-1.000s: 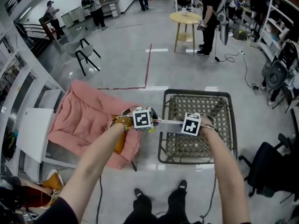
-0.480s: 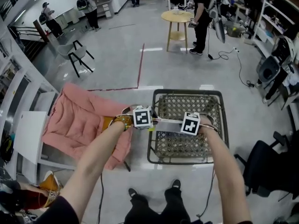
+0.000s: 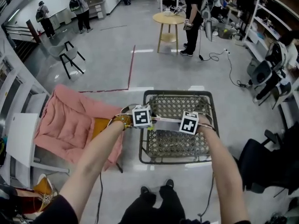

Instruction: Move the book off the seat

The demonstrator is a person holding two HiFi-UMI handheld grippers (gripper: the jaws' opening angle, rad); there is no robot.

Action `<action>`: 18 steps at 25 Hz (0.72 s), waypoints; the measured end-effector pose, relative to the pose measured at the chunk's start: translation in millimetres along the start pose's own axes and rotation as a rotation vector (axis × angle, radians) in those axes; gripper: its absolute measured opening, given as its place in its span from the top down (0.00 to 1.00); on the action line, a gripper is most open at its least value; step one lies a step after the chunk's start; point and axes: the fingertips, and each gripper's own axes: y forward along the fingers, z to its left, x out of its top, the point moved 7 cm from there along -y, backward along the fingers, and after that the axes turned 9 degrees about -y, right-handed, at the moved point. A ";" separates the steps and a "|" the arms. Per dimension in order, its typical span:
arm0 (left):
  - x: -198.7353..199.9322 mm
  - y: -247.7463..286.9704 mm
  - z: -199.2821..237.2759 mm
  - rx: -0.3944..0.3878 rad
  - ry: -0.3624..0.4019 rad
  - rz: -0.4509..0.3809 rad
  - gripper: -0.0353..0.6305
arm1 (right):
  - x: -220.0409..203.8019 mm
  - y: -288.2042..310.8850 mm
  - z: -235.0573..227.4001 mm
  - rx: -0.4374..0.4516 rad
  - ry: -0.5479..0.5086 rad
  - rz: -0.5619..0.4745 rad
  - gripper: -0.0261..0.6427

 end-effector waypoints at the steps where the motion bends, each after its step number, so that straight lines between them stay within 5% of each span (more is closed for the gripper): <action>1: 0.9 -1.2 -0.4 0.001 0.006 -0.001 0.84 | -1.0 -2.7 1.4 -0.009 0.007 0.008 0.85; 8: 23.3 17.3 7.6 -0.011 0.024 -0.011 0.84 | -27.6 3.6 -4.5 0.003 0.019 0.001 0.85; 18: 65.9 69.1 74.4 0.037 -0.018 0.020 0.84 | -86.1 34.1 -77.2 -0.018 -0.036 -0.051 0.85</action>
